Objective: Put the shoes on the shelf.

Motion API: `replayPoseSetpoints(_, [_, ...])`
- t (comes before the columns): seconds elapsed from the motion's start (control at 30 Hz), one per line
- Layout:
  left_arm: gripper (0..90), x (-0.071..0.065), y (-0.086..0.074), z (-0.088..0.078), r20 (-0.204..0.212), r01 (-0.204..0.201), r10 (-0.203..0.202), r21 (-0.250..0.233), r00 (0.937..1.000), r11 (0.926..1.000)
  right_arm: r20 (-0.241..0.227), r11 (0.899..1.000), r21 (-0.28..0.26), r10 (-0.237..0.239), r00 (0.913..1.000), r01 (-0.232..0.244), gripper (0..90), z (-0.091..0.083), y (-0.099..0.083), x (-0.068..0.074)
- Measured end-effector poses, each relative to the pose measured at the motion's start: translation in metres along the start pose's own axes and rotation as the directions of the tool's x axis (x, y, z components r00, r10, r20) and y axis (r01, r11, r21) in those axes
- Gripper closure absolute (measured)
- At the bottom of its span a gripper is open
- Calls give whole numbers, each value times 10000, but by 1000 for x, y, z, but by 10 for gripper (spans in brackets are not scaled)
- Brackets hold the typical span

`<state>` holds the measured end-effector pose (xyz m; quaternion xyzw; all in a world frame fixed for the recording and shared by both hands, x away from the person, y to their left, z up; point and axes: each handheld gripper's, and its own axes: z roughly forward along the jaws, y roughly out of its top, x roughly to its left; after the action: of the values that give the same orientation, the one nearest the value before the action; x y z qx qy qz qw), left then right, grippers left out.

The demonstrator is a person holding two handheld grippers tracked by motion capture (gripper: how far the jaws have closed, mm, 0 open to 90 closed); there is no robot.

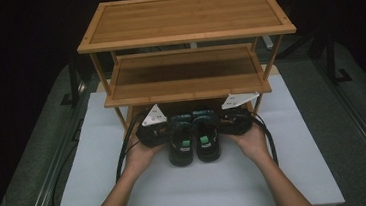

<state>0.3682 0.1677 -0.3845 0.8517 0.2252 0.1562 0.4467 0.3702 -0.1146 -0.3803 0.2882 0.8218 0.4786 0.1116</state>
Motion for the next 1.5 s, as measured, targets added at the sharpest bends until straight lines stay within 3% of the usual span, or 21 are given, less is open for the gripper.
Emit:
replayPoseSetpoints(0.4, [710, 12, -5, 16, -829, -205, 164, -490, 9964, 9986, 423, 9997, -67, -222, 9989, 225, 695, 19, -2, -10])
replayPoseSetpoints(0.53, [709, 14, -9, 18, -773, -45, 5, -523, 9970, 9986, 480, 9996, 52, -276, 9985, 274, 695, 25, -6, -11])
replayPoseSetpoints(0.87, [707, 14, -17, 15, -302, -233, 228, -166, 9993, 9996, 328, 9986, 398, -362, 9988, 348, 693, 25, -11, -10])
replayPoseSetpoints(1.0, [692, 16, -17, 15, -243, 4, -10, -246, 9997, 9997, 398, 9987, 373, -356, 9986, 341, 672, 25, -11, -8])
replayPoseSetpoints(1.17, [524, 18, -15, 4, -236, 289, -300, -471, 9993, 9985, 456, 9997, 214, -115, 9989, 105, 561, 18, -7, -6])
replayPoseSetpoints(1.33, [367, 14, -15, -16, 1, 659, -659, -153, 9978, 9977, 501, 10000, -46, 48, 9987, -46, 449, -1, -6, 3])
replayPoseSetpoints(1.5, [237, 6, -23, -28, -8, 796, -796, 222, 9968, 9966, 571, 9995, 115, 284, 9980, -291, 347, -14, -17, 9])
